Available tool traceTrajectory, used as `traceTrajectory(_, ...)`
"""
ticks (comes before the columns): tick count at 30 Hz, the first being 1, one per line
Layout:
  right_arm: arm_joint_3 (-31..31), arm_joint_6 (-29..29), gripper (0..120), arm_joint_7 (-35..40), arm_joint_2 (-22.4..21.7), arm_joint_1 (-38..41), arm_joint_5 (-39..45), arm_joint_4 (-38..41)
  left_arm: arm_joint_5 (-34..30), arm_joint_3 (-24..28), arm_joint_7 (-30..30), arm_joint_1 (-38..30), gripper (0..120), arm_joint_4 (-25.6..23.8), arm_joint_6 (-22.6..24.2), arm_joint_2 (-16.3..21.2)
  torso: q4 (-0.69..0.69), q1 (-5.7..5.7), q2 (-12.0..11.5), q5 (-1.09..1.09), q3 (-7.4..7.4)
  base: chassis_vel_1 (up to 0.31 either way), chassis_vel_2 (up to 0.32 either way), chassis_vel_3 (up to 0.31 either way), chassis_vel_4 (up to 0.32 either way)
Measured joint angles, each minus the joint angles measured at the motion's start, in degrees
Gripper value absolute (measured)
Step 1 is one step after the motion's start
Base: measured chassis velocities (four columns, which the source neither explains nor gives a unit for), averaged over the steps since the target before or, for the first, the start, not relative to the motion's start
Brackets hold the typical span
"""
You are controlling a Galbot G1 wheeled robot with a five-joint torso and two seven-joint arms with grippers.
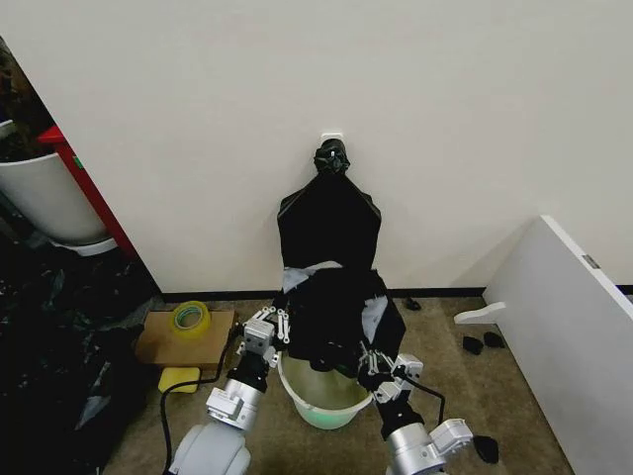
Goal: Place the garbage bag over the trash bin.
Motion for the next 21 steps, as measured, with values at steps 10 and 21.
traceTrajectory(10, 1.68, -1.77, 0, 6.44, -2.18, -1.4, -4.9, 0.33, 3.73, 0.49, -1.04, 1.02, 0, 2.72, 0.8, -0.42, 0.01, 0.0, 0.0, 0.01, 0.0, 0.0, 0.0, 0.0, 0.0)
traceTrajectory(21, -0.96, -11.45, 0, 8.95, -7.76, -10.4, -16.02, 2.39, 11.3, -0.27, -8.85, 4.44, 0, 1.47, 5.23, 2.35, -0.01, 0.0, 0.0, -0.01, -0.01, 0.0, 0.0, 0.0, 0.0)
